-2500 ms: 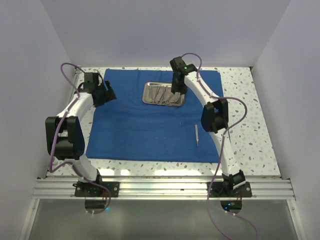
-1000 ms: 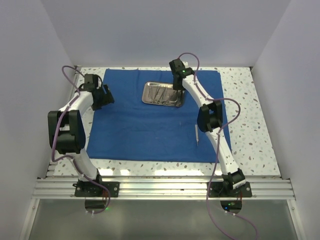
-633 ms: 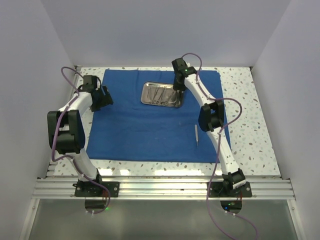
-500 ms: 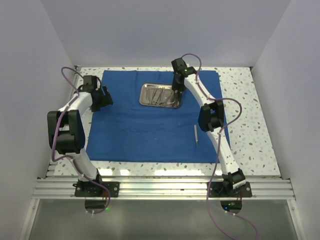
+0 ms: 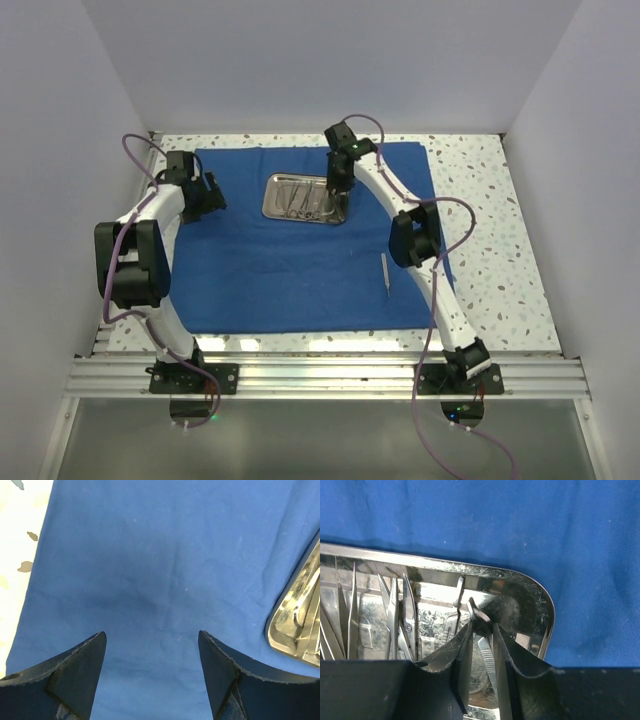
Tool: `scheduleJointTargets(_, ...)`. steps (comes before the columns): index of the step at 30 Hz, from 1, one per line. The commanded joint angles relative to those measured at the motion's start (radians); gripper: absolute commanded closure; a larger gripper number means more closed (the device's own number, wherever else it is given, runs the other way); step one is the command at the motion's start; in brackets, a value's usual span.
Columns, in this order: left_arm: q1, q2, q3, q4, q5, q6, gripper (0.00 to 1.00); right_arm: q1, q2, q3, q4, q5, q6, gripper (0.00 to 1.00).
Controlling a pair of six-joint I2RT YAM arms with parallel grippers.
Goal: Open and lay out the surgical kit
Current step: Move the surgical kit at the center of the board, then pick up the medical item from the container.
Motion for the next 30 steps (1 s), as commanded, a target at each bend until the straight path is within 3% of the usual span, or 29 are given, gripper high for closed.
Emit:
scheduleJointTargets(1, 0.012, -0.057, -0.012, 0.036, 0.005, 0.016, 0.22, 0.06, 0.078, -0.033, -0.214, -0.074, -0.04, 0.73)
scheduleJointTargets(5, 0.012, -0.062, -0.026, 0.042, 0.006, 0.015, 0.22, 0.089, 0.067, -0.044, -0.289, -0.006, -0.127, 0.68)
scheduleJointTargets(13, 0.012, -0.046, -0.012, 0.038, 0.023, 0.007, 0.22, 0.121, -0.02, -0.116, -0.344, 0.025, -0.123, 0.55)
scheduleJointTargets(21, 0.012, -0.054, -0.02, 0.05, 0.048, -0.005, 0.23, 0.127, -0.167, -0.401, -0.286, 0.088, -0.121, 0.55)
scheduleJointTargets(30, 0.011, -0.089, -0.055, 0.059, 0.065, -0.013, 0.23, 0.143, -0.076, -0.337, -0.239, 0.109, -0.09, 0.58)
